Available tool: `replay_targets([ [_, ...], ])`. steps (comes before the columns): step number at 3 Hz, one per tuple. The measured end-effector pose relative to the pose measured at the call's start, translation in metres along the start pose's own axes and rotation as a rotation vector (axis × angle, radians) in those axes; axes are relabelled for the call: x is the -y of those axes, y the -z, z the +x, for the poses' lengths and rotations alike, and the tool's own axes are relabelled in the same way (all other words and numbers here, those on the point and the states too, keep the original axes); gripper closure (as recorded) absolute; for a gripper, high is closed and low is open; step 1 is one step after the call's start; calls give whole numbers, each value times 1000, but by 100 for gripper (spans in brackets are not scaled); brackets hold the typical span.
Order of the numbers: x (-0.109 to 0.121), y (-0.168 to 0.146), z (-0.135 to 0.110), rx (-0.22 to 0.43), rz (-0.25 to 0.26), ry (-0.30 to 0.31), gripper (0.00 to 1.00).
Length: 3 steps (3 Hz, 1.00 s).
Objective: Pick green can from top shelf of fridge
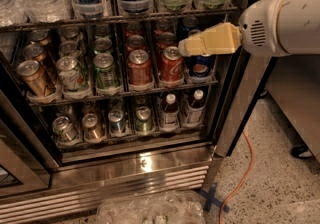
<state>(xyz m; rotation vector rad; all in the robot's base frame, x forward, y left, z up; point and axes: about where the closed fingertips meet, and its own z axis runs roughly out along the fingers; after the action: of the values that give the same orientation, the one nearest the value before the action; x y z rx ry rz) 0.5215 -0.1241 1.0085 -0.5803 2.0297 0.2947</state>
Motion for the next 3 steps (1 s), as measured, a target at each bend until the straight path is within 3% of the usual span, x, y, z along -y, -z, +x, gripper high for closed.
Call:
replay_targets([
  [1, 0, 0, 0, 0, 0, 0, 0],
  [2, -3, -9, -11, 65, -5, -9, 0],
  [3, -8, -22, -24, 184, -7, -34, 0],
])
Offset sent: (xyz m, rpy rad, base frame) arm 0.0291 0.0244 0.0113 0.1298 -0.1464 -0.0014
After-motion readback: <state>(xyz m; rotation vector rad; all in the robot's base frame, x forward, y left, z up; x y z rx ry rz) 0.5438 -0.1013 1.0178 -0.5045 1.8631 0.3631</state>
